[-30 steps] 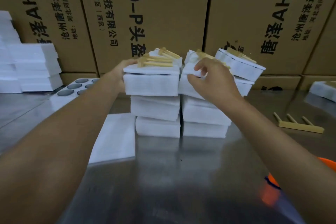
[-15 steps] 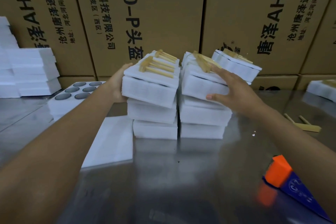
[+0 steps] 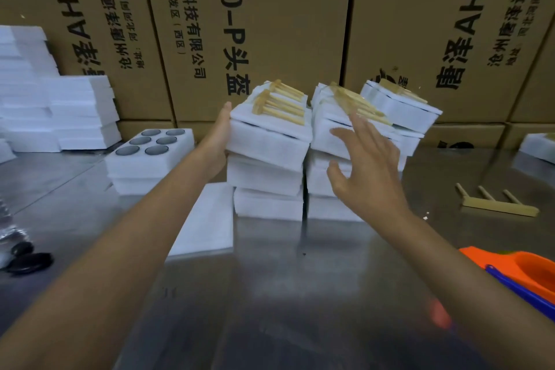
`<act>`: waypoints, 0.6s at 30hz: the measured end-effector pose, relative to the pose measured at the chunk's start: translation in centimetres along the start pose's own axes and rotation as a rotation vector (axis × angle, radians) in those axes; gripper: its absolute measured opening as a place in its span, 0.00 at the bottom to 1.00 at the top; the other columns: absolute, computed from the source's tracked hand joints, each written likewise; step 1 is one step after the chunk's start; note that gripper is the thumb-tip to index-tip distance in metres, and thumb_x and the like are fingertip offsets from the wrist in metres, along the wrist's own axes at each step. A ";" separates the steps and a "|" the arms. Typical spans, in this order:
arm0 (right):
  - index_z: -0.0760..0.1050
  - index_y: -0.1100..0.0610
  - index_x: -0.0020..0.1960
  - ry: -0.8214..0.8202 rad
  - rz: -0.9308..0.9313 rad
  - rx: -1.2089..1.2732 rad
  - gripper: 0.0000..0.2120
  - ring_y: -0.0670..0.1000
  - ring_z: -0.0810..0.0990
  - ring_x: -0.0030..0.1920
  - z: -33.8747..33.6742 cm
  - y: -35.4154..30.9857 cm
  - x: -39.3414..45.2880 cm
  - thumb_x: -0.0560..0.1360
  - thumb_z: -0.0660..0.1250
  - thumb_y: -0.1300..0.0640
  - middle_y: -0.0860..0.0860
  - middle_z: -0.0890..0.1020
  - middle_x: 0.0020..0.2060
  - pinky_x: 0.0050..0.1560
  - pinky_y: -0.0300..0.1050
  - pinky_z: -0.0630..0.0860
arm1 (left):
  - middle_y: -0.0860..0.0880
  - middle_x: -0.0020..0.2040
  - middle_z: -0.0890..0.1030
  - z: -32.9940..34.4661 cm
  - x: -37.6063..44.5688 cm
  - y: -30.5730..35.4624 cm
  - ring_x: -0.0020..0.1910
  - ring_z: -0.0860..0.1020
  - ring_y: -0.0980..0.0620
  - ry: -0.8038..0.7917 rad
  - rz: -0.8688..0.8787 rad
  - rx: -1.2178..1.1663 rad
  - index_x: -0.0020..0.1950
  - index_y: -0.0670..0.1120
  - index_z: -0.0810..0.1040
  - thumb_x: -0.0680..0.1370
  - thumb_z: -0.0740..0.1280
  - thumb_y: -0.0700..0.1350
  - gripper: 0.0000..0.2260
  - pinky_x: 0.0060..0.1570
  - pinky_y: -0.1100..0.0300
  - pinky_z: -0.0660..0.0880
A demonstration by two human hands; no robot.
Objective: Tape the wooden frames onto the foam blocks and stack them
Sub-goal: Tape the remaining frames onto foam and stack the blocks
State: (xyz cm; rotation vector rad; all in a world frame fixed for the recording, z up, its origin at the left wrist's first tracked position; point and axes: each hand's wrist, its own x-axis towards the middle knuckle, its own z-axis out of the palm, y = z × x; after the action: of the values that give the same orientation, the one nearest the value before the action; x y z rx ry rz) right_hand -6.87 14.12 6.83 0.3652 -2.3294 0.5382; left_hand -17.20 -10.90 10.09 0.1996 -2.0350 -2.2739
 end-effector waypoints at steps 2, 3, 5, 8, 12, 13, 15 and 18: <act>0.71 0.52 0.70 -0.045 -0.043 0.102 0.22 0.51 0.55 0.78 0.5 -1.1 -1.7 0.77 0.66 0.57 0.50 0.62 0.78 0.74 0.52 0.53 | 0.49 0.60 0.82 -1.3 0.1 -0.3 0.60 0.79 0.49 -0.014 -0.009 -0.019 0.66 0.54 0.77 0.82 0.53 0.65 0.23 0.62 0.50 0.75; 0.72 0.53 0.69 -0.071 -0.062 0.142 0.21 0.51 0.60 0.77 0.9 -1.5 -2.5 0.76 0.66 0.57 0.50 0.66 0.75 0.73 0.51 0.57 | 0.49 0.65 0.79 -2.1 0.1 -0.5 0.65 0.76 0.47 0.028 -0.019 0.012 0.69 0.54 0.75 0.82 0.54 0.63 0.23 0.66 0.47 0.73; 0.76 0.54 0.65 -0.124 -0.074 0.197 0.17 0.50 0.68 0.71 2.0 -1.9 -4.2 0.76 0.66 0.58 0.50 0.74 0.68 0.70 0.48 0.64 | 0.48 0.71 0.73 -3.8 0.2 -1.5 0.69 0.72 0.44 0.190 -0.036 0.127 0.70 0.50 0.73 0.82 0.57 0.56 0.19 0.69 0.46 0.70; 0.79 0.54 0.59 -0.209 -0.037 0.216 0.13 0.50 0.73 0.64 4.3 -1.9 -6.2 0.75 0.66 0.60 0.49 0.80 0.59 0.66 0.46 0.69 | 0.40 0.70 0.73 -6.5 0.2 -4.0 0.69 0.72 0.40 0.351 0.067 0.354 0.70 0.41 0.72 0.82 0.59 0.41 0.17 0.64 0.50 0.71; 0.75 0.54 0.64 -0.470 0.092 0.199 0.16 0.51 0.67 0.71 7.9 -1.3 -7.9 0.77 0.64 0.57 0.50 0.74 0.68 0.70 0.41 0.61 | 0.38 0.70 0.71 -9.5 0.8 -6.1 0.68 0.70 0.37 0.443 0.073 0.629 0.72 0.43 0.70 0.80 0.61 0.39 0.19 0.62 0.49 0.70; 0.74 0.55 0.66 -0.517 0.120 0.181 0.17 0.51 0.65 0.73 8.8 -1.2 -8.0 0.79 0.62 0.55 0.51 0.71 0.71 0.71 0.41 0.59 | 0.38 0.70 0.70 -9.9 1.1 -6.3 0.69 0.69 0.37 0.431 0.071 0.749 0.72 0.44 0.69 0.80 0.62 0.40 0.20 0.63 0.47 0.70; 0.74 0.56 0.64 -0.547 0.151 0.136 0.15 0.54 0.67 0.72 10.7 -1.1 -8.1 0.80 0.60 0.52 0.53 0.69 0.72 0.70 0.44 0.61 | 0.39 0.72 0.67 -10.6 1.9 -6.2 0.71 0.66 0.37 0.410 0.102 1.008 0.74 0.44 0.66 0.79 0.64 0.40 0.23 0.67 0.46 0.68; 0.74 0.56 0.58 -0.525 0.158 0.078 0.14 0.56 0.73 0.62 12.6 -1.3 -8.0 0.80 0.58 0.49 0.51 0.68 0.67 0.63 0.50 0.70 | 0.41 0.76 0.61 -12.3 3.7 -5.8 0.76 0.59 0.40 0.376 0.149 1.327 0.78 0.45 0.60 0.77 0.68 0.42 0.31 0.69 0.42 0.65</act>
State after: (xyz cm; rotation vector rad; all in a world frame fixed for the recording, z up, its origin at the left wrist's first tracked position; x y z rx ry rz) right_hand -7.96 7.90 -6.75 0.3965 -2.8668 0.6732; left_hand -18.84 -22.84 2.81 0.4537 -2.7536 -0.4298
